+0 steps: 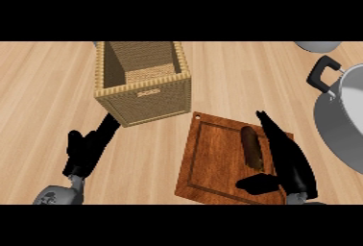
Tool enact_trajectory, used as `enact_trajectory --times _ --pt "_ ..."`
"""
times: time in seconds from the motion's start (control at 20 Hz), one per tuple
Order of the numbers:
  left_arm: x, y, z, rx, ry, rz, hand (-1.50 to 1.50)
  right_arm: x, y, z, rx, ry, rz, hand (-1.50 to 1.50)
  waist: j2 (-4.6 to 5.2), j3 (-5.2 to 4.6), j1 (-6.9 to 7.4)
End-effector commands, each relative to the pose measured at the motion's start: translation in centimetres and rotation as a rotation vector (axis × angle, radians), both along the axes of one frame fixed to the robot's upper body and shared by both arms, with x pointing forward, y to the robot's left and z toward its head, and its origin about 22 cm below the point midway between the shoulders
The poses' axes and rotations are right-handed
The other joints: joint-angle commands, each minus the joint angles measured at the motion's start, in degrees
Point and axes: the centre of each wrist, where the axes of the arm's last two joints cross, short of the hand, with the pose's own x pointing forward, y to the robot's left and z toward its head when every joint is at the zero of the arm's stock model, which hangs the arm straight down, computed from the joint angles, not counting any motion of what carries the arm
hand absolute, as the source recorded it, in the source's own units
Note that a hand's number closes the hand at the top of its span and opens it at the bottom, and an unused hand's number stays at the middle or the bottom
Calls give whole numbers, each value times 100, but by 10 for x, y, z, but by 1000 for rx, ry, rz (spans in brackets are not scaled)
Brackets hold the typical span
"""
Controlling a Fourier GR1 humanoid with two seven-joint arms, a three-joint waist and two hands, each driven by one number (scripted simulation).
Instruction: Pick the sweet potato from the cutting board and place it in the pot
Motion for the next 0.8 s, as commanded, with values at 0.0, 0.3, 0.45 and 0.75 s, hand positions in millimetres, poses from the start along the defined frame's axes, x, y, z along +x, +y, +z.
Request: enact_trajectory --times 0.0,0.3,0.45,0.75 --pt "-10 2 -9 -2 20 -14 0 14 1 -17 101 -8 -12 -150 25 -20 18" --pt "11 -15 -6 -13 27 0 0 0 -15 -57 173 35 -46 -150 27 -21 -18" --pt "-7 7 8 5 22 8 0 18 -33 -77 206 21 -57 -150 23 -19 20" --pt "-4 5 -6 -2 17 -4 0 21 -60 -89 75 15 64 150 24 -21 7"
